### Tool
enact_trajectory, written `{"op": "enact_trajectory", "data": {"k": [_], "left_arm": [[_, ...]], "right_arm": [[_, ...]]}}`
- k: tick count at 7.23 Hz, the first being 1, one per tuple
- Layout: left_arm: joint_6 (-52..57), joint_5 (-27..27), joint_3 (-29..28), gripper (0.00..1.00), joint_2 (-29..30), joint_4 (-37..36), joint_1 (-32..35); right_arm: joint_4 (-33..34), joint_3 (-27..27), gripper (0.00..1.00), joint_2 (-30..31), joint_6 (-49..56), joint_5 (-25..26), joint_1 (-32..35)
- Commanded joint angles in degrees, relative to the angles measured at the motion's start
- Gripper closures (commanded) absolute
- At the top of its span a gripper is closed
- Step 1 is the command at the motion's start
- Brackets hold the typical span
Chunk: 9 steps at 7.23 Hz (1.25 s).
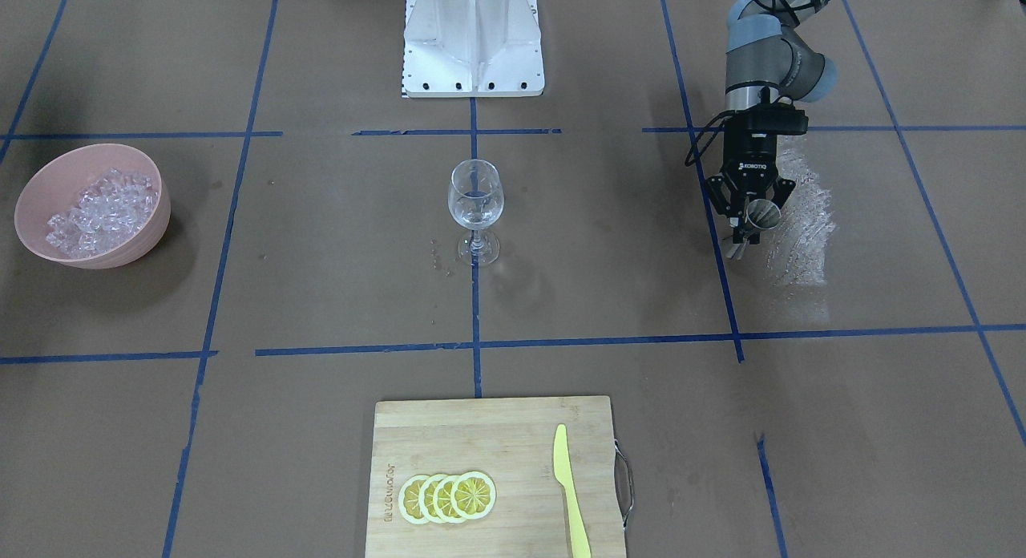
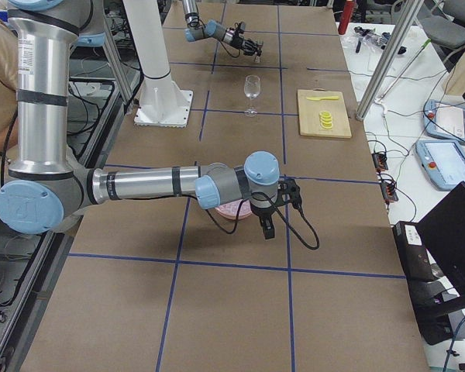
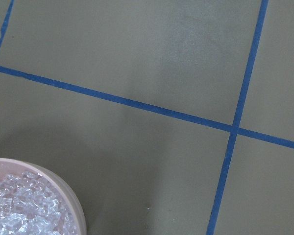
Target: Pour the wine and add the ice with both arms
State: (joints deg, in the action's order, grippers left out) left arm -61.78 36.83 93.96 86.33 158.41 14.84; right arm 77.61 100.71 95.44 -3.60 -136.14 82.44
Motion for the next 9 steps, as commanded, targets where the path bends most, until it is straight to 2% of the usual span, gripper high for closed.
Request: {"op": "enact_trajectory", "data": {"k": [1, 4, 5, 6, 7, 8, 9], "left_arm": [[-0.2, -0.1, -0.1, 1.00, -1.7, 1.9, -1.6], [-2.4, -0.4, -0.7, 1.00, -1.7, 1.9, -3.9], [-2.4, -0.5, -0.8, 0.97, -1.7, 1.9, -4.1], [-2.4, -0.5, -0.8, 0.89, -1.7, 1.9, -4.2], [-2.4, -0.5, -0.8, 0.73, -1.7, 1.9, -4.3], [-2.4, -0.8, -0.9, 0.36, -1.7, 1.9, -4.4], [-2.4, -3.6, -1.8, 0.10, -1.7, 1.9, -5.0]], "right_arm": [[0.0, 0.1, 0.00, 0.0, 0.0, 0.0, 0.0], [0.0, 0.1, 0.00, 0.0, 0.0, 0.0, 0.0], [0.0, 0.1, 0.00, 0.0, 0.0, 0.0, 0.0], [0.0, 0.1, 0.00, 0.0, 0.0, 0.0, 0.0], [0.0, 0.1, 0.00, 0.0, 0.0, 0.0, 0.0], [0.0, 0.1, 0.00, 0.0, 0.0, 0.0, 0.0], [0.0, 0.1, 0.00, 0.0, 0.0, 0.0, 0.0]]}}
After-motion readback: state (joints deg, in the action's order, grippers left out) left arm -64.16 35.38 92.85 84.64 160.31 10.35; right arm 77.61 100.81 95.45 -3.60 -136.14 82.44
